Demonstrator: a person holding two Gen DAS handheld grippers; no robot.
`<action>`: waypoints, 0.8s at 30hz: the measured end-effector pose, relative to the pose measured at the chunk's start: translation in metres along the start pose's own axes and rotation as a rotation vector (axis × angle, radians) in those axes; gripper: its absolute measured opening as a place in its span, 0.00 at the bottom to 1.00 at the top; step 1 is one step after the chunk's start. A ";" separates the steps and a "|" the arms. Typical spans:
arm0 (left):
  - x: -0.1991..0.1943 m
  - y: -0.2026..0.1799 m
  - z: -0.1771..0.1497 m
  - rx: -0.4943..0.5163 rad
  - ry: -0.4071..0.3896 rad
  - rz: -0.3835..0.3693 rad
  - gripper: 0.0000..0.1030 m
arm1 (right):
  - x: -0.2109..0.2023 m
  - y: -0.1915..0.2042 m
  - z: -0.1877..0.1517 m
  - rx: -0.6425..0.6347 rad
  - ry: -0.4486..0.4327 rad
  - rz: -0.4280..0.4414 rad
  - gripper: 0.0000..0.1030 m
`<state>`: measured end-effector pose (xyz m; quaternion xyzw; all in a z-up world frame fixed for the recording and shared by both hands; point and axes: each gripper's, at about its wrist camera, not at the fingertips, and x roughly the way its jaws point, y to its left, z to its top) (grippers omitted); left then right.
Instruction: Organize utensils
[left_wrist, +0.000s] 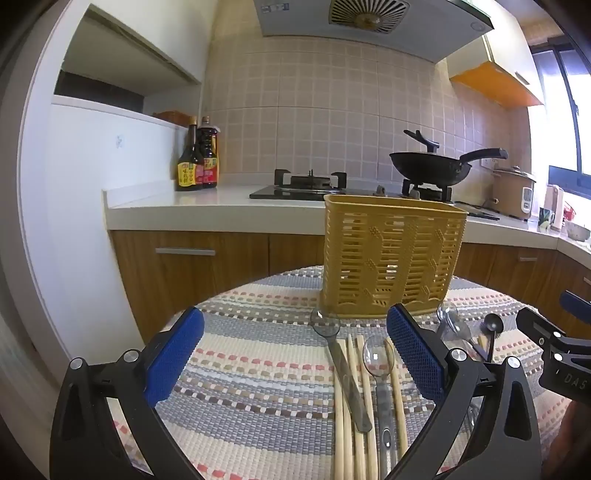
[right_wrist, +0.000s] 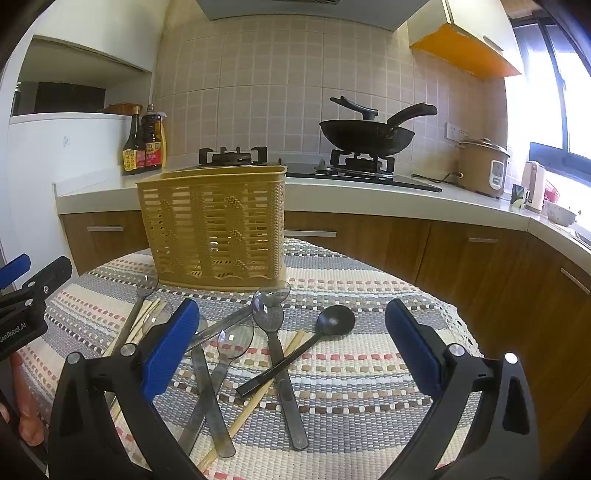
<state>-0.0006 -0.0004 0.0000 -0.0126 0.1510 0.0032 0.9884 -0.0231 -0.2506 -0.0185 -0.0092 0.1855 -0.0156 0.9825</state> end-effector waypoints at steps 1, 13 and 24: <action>-0.001 0.000 0.000 0.001 -0.001 0.002 0.93 | 0.000 0.000 0.000 0.000 -0.001 0.000 0.93; -0.008 -0.002 0.001 -0.003 0.002 0.004 0.93 | 0.000 0.001 -0.001 -0.004 0.001 0.001 0.93; -0.004 0.000 0.001 -0.006 0.000 0.001 0.93 | 0.000 0.001 -0.001 -0.005 0.004 0.001 0.93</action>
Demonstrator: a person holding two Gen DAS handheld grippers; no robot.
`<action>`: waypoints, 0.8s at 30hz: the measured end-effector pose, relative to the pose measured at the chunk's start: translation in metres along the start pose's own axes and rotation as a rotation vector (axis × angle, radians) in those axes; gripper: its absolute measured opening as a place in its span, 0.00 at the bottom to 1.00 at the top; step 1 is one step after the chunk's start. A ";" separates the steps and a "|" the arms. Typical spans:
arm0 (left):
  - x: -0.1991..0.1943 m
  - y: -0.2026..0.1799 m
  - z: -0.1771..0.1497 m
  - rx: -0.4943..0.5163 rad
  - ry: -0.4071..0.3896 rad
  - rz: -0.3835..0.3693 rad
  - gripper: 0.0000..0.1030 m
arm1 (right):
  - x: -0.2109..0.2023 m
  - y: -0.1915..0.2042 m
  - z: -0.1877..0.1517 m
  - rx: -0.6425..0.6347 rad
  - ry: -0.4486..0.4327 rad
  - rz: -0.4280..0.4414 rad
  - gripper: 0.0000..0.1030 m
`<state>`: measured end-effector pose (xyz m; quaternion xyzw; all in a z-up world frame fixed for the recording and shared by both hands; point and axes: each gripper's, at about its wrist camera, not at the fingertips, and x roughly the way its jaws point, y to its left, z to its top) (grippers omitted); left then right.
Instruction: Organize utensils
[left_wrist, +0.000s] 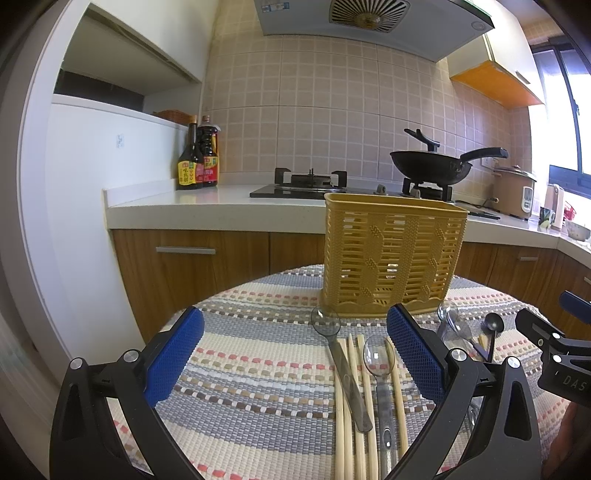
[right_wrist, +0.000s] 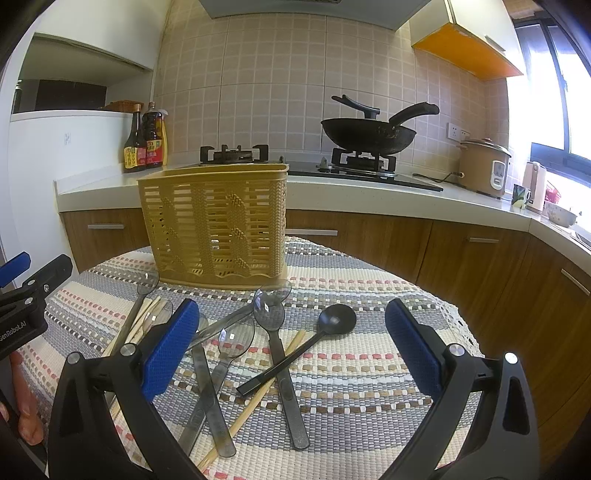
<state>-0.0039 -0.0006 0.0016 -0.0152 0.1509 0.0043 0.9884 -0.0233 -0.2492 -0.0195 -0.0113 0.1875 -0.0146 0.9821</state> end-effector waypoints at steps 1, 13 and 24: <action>0.000 0.000 0.000 0.000 0.000 -0.001 0.93 | 0.000 0.000 0.000 0.000 -0.001 -0.001 0.93; 0.001 0.001 0.000 -0.003 0.000 0.001 0.93 | 0.001 0.001 0.001 -0.001 0.000 -0.001 0.93; 0.003 0.000 0.001 0.003 0.001 0.003 0.93 | 0.001 0.001 0.001 -0.003 0.002 0.000 0.93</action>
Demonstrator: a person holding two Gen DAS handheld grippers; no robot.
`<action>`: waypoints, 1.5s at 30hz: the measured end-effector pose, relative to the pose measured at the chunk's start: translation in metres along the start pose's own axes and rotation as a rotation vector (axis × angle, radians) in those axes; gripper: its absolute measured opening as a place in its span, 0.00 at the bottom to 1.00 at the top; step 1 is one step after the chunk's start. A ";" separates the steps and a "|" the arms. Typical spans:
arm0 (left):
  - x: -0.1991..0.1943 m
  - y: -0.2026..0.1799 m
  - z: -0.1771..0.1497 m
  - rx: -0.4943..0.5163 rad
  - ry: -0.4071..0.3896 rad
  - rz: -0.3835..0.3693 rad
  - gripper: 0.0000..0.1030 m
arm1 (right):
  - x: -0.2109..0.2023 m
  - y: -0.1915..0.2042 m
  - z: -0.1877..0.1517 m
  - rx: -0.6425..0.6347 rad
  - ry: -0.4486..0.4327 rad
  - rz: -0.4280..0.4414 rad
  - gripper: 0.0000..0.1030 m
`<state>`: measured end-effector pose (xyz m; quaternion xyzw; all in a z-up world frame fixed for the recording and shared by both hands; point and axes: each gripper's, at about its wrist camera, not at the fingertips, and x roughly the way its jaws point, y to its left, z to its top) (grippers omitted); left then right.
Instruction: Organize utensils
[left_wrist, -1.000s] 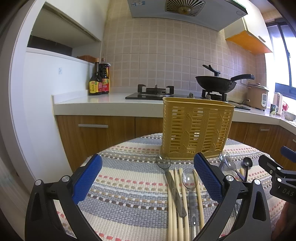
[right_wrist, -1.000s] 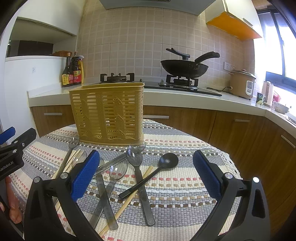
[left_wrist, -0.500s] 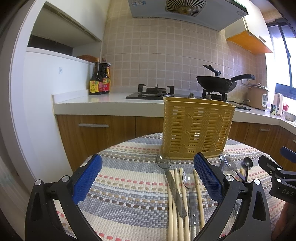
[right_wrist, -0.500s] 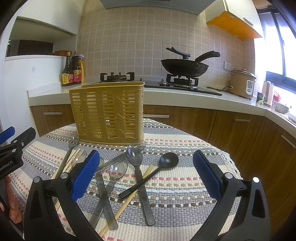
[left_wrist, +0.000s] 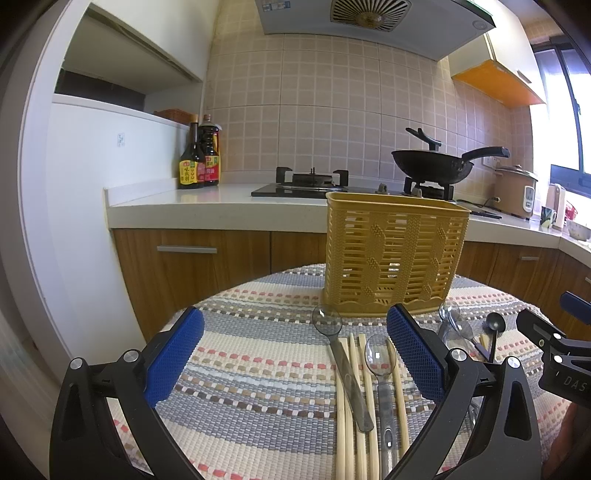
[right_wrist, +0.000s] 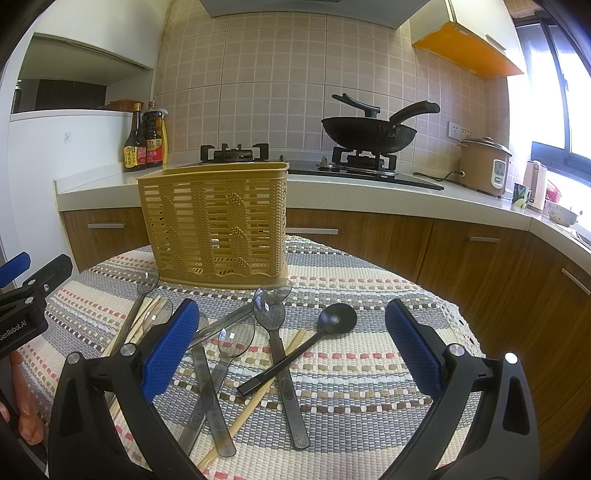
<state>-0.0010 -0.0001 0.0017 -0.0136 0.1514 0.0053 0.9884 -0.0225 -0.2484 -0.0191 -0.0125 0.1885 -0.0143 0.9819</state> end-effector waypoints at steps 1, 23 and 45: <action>0.000 0.000 0.000 0.000 0.000 0.000 0.93 | 0.000 0.000 0.000 -0.001 0.000 0.001 0.93; 0.002 0.003 -0.003 -0.007 0.001 0.001 0.93 | 0.000 0.003 -0.002 -0.014 0.006 0.006 0.93; 0.142 0.026 0.026 -0.116 0.684 -0.396 0.56 | 0.096 -0.050 0.054 0.219 0.596 0.122 0.74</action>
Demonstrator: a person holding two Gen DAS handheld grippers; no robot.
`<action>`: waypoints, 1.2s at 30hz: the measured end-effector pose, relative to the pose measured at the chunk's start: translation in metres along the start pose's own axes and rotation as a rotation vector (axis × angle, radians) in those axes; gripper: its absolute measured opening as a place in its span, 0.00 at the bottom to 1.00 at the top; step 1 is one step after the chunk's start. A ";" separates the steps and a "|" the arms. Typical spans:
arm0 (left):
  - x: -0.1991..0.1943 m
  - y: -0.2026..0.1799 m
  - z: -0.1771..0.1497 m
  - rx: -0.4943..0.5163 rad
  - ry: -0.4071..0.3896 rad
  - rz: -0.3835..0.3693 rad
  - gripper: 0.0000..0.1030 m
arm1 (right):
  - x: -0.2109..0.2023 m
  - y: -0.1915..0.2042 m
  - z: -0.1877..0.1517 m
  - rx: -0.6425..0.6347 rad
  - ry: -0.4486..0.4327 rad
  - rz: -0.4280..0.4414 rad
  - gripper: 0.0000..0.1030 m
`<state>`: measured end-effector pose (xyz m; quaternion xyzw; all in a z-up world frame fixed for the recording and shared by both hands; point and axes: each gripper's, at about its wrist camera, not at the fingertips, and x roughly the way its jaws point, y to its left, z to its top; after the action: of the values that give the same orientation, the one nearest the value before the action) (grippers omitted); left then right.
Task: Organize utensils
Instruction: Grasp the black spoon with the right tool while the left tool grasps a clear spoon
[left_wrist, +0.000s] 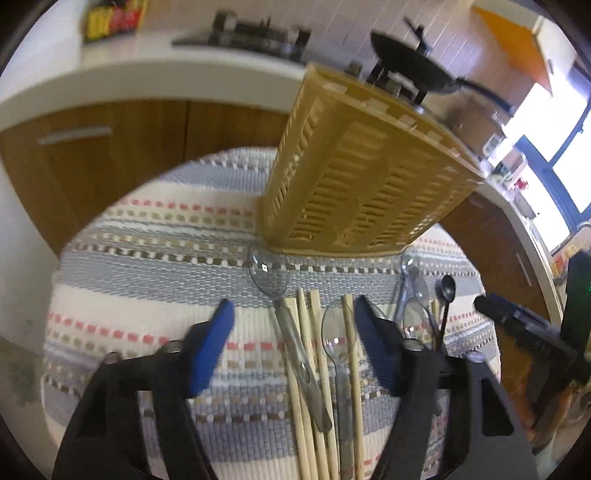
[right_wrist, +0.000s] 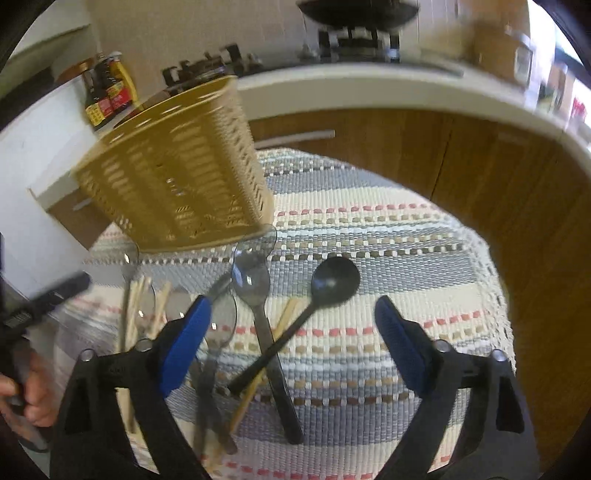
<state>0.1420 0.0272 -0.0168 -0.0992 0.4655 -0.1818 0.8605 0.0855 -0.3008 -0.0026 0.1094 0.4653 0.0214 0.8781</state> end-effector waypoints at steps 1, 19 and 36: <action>0.009 0.002 0.003 -0.012 0.038 -0.009 0.54 | 0.003 -0.001 0.007 0.009 0.032 0.017 0.73; 0.089 0.014 0.033 -0.021 0.261 0.024 0.38 | 0.068 -0.029 0.022 0.215 0.356 -0.002 0.24; 0.078 -0.019 0.036 0.000 0.198 0.185 0.16 | 0.074 -0.024 0.014 0.070 0.328 -0.049 0.04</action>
<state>0.2073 -0.0212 -0.0503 -0.0374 0.5552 -0.1107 0.8235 0.1376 -0.3165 -0.0600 0.1234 0.6054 0.0016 0.7863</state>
